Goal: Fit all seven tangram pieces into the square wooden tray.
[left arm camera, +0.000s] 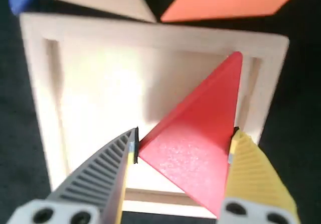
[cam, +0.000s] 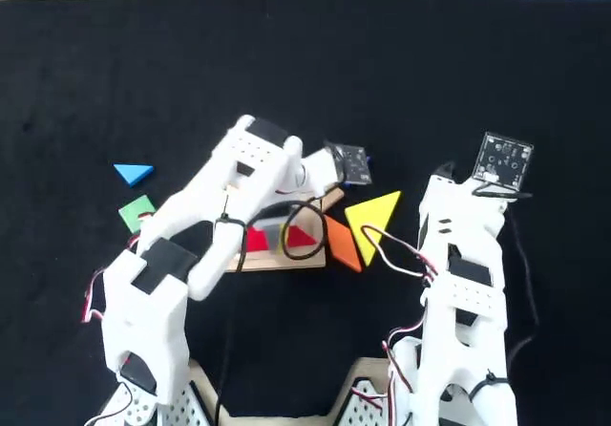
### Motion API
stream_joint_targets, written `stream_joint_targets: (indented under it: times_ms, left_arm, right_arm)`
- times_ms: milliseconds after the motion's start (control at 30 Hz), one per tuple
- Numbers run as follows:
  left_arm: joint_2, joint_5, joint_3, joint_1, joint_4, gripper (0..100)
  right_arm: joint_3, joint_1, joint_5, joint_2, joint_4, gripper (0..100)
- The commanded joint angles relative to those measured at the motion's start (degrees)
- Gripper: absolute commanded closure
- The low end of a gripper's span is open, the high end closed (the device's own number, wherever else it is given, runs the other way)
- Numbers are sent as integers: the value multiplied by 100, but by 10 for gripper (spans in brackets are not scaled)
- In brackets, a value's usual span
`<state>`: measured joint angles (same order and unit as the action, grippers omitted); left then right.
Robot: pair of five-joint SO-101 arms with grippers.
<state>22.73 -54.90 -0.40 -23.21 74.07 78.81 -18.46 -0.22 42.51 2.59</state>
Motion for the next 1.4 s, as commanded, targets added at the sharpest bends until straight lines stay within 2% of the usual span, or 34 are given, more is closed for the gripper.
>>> stream_joint_targets:
  times_ms: [0,200,433,567,733,900,1133,1367]
  left_arm:
    - [-167,202,4,-66,-149,790]
    - [-211,264,40,-48,-88,778]
    - [-220,237,224,13,-88,602]
    - [-229,149,-31,92,316,601]
    - [-229,70,-1007,286,897,601]
    - [-132,492,-1033,286,554,601]
    - [-88,202,-40,198,-141,601]
    - [-70,88,66,391,-712,601]
  right_arm:
    - [-57,-97,-35,-31,-132,819]
    - [-57,-97,-35,-31,-132,819]
    - [-48,-97,-35,-31,-132,819]
    - [-48,-88,-35,-31,-132,819]
    - [-40,62,-26,-31,-132,819]
    - [-31,70,-26,-31,-132,819]
    - [-31,79,-26,-31,-123,819]
    - [-31,88,-26,-31,-123,819]
